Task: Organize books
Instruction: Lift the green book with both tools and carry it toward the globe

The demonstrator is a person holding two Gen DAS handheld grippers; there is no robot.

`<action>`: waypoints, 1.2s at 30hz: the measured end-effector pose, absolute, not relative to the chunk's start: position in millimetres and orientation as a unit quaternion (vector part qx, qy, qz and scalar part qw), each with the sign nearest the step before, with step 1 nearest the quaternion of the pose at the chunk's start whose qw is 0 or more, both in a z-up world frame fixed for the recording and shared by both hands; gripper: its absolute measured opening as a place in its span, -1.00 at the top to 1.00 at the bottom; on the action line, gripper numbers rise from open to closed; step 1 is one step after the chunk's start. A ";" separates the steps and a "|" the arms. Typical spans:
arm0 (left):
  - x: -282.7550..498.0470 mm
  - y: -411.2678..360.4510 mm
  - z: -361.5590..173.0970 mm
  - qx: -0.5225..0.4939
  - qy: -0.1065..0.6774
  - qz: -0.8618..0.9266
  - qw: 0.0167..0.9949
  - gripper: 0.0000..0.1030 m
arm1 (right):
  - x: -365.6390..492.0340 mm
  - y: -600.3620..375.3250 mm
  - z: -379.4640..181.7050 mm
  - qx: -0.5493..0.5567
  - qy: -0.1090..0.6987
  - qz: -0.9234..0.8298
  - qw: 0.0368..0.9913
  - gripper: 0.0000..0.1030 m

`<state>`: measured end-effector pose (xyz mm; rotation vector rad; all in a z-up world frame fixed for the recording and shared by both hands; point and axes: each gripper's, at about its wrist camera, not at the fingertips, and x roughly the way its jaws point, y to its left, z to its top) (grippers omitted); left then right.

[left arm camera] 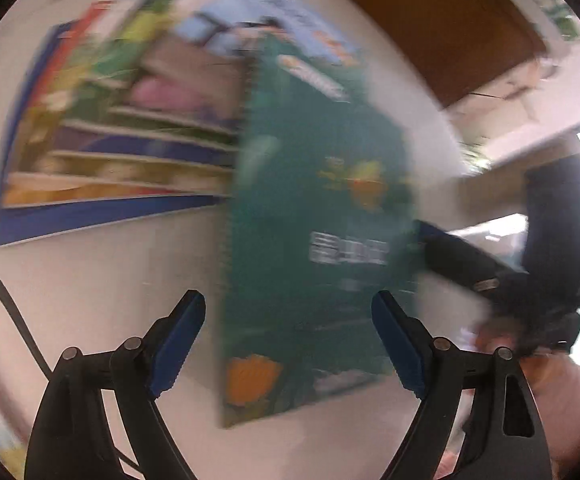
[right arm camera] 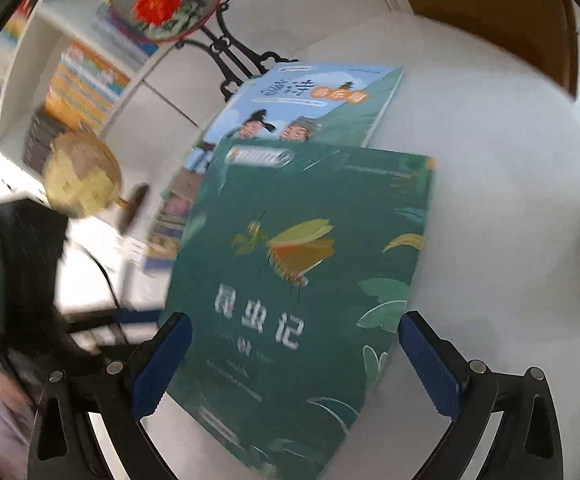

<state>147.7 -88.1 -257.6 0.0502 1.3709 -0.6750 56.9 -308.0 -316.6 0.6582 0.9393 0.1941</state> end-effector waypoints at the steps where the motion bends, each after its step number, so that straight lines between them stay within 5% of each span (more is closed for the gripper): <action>1: 148.1 -83.6 -257.8 0.021 0.619 -0.283 0.732 -0.61 | 59.3 -307.8 -316.7 0.325 0.446 0.092 0.829 -1.00; 10: 166.2 -76.9 -261.5 -0.080 0.617 -0.285 0.729 -0.58 | 21.8 -310.2 -323.8 0.397 0.382 0.092 0.829 -1.00; 11: 166.1 -77.3 -261.4 -0.086 0.615 -0.287 0.729 -0.52 | 23.8 -307.5 -323.5 0.395 0.382 0.096 0.830 -1.00; 13: 168.2 -77.2 -260.5 -0.079 0.611 -0.288 0.733 0.01 | 32.1 -299.5 -320.7 0.381 0.394 0.092 0.831 -1.00; 14: 165.6 -77.3 -258.0 -0.057 0.602 -0.274 0.748 0.02 | 36.8 -294.6 -320.1 0.375 0.402 0.099 0.829 -0.99; 16: 168.3 -80.0 -254.4 -0.045 0.587 -0.262 0.765 0.02 | 39.9 -291.2 -318.8 0.366 0.413 0.096 0.828 -0.72; 18: 169.0 -65.2 -248.2 -0.059 0.576 -0.250 0.776 0.12 | 43.0 -292.5 -320.3 0.363 0.433 0.066 0.822 0.17; 22: 178.1 -41.2 -247.7 -0.098 0.583 -0.244 0.769 0.25 | 34.0 -310.7 -330.0 0.462 0.404 0.099 0.783 0.64; 28: 180.2 -26.3 -248.5 -0.124 0.577 -0.247 0.768 0.28 | 49.7 -272.1 -291.4 0.426 0.389 0.193 0.794 0.66; 30: 182.9 -25.9 -249.2 -0.106 0.580 -0.230 0.775 0.28 | 61.6 -249.4 -283.9 0.372 0.414 0.198 0.807 0.52; 36: 193.4 -22.9 -258.2 -0.115 0.591 -0.231 0.765 0.24 | 79.6 -230.5 -309.6 0.271 0.517 0.125 0.803 0.49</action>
